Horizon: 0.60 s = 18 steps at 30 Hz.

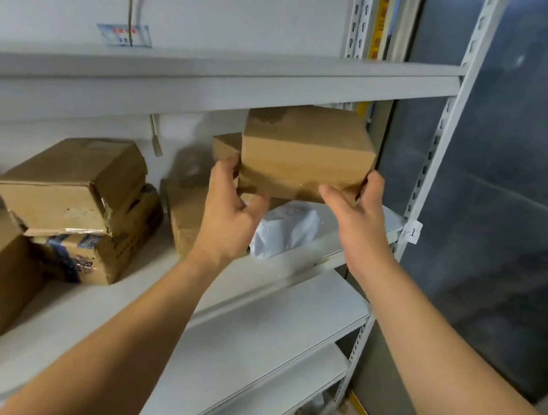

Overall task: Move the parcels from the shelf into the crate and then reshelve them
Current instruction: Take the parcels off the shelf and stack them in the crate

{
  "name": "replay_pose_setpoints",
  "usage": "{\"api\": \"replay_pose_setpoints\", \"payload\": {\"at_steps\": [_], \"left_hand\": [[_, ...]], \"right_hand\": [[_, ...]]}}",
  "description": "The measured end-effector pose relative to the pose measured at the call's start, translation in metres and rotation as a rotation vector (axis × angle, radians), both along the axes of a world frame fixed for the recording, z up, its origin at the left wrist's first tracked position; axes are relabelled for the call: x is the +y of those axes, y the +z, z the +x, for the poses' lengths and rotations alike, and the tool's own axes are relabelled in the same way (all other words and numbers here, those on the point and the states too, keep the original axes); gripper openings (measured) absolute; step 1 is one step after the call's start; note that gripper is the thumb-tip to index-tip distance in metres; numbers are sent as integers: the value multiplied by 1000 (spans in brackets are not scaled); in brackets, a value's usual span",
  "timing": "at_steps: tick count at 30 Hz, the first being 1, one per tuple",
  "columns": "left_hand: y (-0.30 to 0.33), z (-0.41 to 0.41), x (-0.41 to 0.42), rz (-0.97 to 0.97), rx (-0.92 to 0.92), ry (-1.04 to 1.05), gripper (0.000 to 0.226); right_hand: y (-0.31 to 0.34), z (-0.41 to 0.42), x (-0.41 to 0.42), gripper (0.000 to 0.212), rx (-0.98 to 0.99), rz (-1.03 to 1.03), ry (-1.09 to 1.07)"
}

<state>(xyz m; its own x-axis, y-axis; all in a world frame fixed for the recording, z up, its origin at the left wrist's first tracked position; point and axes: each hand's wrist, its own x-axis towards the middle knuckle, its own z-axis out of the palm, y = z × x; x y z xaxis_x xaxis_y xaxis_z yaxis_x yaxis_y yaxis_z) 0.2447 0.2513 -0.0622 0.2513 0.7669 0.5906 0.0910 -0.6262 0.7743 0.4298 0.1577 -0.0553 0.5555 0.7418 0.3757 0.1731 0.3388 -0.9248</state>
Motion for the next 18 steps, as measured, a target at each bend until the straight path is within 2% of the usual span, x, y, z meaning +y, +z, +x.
{"api": "replay_pose_setpoints", "payload": {"at_steps": [1,5,7,12,14,16,18], "left_hand": [[-5,3,-12,2,-10,-14,55],[-21,27,-79,-15,-33,-131,40],[-29,43,-117,-62,-25,-180,39],[-64,87,-168,-332,23,-246,39],[-65,111,-186,-457,41,-260,47],[-66,125,-197,-589,52,-351,64],[-73,145,-215,-741,176,-521,65]], "right_hand": [[-2,2,-14,61,61,16,3],[-8,17,-70,72,378,40,-37],[-16,33,-98,72,471,42,-104],[-52,83,-178,73,440,-22,-261],[-71,108,-216,74,386,-80,-290],[-89,123,-246,67,362,-128,-277],[-106,138,-282,56,338,-181,-266]]}}
